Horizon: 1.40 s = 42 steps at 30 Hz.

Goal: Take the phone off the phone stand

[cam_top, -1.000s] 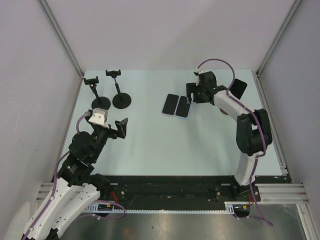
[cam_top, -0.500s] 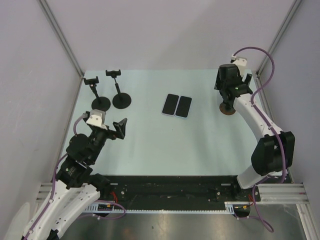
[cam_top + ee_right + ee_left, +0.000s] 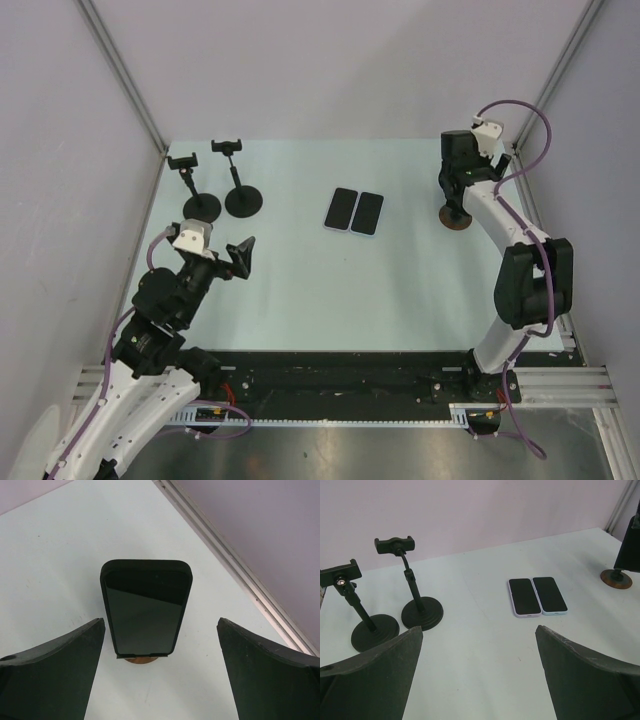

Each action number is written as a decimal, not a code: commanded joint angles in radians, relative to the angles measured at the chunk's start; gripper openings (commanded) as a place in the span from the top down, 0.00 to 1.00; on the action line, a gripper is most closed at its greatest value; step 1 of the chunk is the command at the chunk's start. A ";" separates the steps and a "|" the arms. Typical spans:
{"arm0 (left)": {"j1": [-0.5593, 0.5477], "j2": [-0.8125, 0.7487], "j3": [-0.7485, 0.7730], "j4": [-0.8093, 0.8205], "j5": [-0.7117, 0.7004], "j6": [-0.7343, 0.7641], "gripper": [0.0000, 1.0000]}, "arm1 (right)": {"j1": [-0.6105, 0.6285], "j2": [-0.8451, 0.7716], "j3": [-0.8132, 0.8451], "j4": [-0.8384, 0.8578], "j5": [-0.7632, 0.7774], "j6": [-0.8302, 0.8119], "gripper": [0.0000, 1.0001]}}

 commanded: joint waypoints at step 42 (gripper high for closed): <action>0.008 0.005 -0.003 0.020 0.030 0.011 0.00 | -0.020 0.127 -0.050 0.123 0.046 0.125 0.12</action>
